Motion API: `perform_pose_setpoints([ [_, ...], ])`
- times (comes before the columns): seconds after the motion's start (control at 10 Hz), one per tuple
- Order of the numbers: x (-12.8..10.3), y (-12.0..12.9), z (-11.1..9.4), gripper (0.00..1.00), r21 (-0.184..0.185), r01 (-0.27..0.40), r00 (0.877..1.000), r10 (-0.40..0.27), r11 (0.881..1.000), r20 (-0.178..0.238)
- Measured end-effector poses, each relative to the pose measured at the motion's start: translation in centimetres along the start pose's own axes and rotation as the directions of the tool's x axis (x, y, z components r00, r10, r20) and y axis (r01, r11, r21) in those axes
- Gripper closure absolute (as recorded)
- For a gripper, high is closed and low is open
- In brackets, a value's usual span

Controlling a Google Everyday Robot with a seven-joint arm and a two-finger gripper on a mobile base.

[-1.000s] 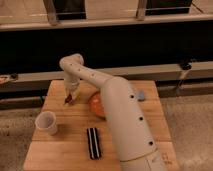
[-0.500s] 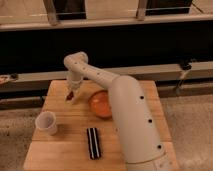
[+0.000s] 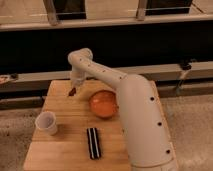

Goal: Place the pepper on the white sponge

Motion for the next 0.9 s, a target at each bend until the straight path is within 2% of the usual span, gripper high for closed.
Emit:
perform_pose_setpoints([
  [0.5,2.6,1.0,-1.9,1.0,0.035,-0.072,0.997,0.073,0.997,-0.024],
  [0.9,4.7,2.4,-3.3,1.0,0.071,-0.137,0.989,0.14,0.988,-0.037],
])
